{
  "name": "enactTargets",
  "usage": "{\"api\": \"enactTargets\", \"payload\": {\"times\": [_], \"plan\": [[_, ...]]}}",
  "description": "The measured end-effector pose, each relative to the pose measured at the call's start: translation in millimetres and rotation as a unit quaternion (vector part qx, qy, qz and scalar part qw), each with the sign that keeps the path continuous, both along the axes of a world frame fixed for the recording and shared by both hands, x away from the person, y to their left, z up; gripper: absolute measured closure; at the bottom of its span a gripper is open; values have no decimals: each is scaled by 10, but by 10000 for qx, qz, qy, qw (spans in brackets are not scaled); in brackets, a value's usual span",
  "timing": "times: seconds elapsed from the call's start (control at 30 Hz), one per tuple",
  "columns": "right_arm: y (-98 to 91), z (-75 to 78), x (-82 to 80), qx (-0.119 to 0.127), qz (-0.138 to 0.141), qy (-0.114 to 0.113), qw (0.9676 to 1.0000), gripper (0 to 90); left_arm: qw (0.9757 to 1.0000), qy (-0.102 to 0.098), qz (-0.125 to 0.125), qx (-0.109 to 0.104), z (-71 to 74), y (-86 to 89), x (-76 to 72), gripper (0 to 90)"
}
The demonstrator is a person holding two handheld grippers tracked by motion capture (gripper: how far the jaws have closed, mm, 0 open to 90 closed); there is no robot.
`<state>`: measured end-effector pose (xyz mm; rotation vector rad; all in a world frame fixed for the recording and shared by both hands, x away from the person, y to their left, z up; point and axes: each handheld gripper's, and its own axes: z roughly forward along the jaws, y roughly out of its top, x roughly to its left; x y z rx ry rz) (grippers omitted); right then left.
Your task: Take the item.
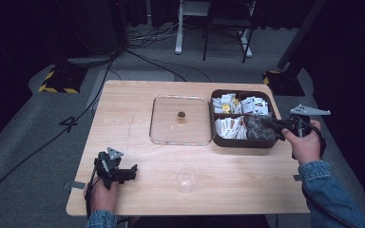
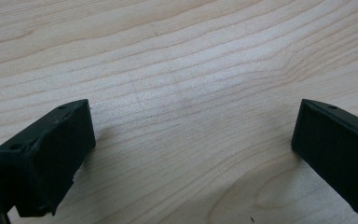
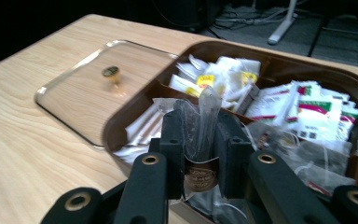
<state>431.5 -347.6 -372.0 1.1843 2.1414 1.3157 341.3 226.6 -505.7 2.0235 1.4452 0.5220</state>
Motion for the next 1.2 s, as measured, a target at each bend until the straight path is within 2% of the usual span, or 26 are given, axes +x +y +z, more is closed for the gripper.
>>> {"api": "enactTargets", "payload": {"times": [0.13,0.43,0.5,0.67,0.83,0.97,1.0,1.2], "plan": [[105,115,-120,119,171,-114,9997,760,10000,1,9,1,0,-2,1,0],[342,255,-279,59,539,-290,9981,760,10000,4,8,3,0,-2,1,0],[452,296,-334,45,682,-342,9971,760,10000,2,15,-6,0,-3,-2,0],[603,344,-413,109,876,-385,9953,760,10000,1,21,-8,-1,-3,-12,0],[837,392,-503,145,1191,-396,9920,760,10000,-1,33,16,0,8,-40,0],[946,422,-550,146,1344,-417,9899,760,10000,-1,41,2,-1,11,-55,0],[1028,439,-585,132,1456,-442,9883,761,10000,7,41,-2,-1,12,-60,0],[1207,447,-656,135,1690,-450,9845,761,10000,7,45,-6,-1,11,-60,0]]}}
